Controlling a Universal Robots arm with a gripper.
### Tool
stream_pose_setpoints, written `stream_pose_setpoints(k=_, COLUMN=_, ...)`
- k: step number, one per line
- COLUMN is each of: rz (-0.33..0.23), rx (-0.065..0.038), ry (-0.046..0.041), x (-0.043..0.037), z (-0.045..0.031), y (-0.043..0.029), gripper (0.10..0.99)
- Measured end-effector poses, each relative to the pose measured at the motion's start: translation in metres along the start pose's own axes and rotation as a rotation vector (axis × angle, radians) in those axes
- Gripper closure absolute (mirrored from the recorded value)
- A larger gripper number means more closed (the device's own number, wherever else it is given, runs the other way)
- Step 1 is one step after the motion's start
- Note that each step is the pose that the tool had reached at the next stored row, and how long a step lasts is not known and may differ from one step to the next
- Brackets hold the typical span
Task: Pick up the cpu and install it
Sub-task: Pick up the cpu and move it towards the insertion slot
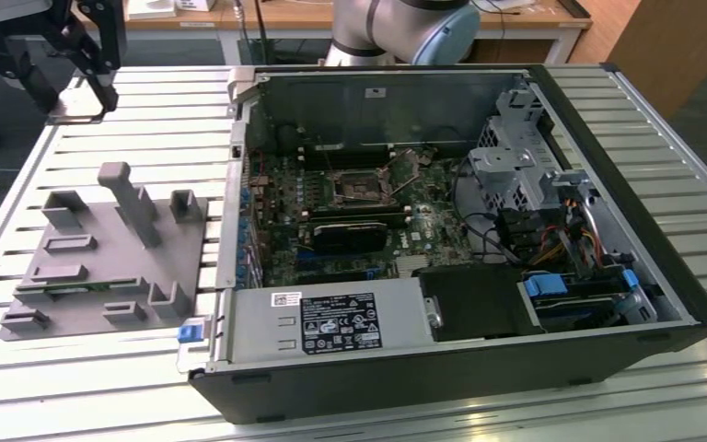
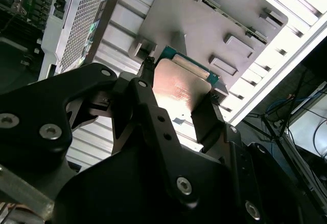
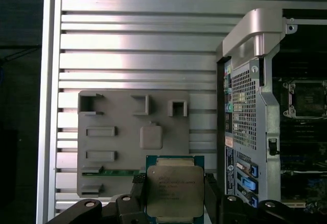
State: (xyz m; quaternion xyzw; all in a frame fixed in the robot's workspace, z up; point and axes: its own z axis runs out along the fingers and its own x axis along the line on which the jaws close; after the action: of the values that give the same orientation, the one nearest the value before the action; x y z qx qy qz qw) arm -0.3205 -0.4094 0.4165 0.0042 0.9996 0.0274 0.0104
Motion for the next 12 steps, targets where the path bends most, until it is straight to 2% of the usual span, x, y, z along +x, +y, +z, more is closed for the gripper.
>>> stream_pose_setpoints(k=12, rz=0.000, rx=0.000, ry=0.0000, x=-0.0101, z=0.0002, y=0.0001, gripper=0.541)
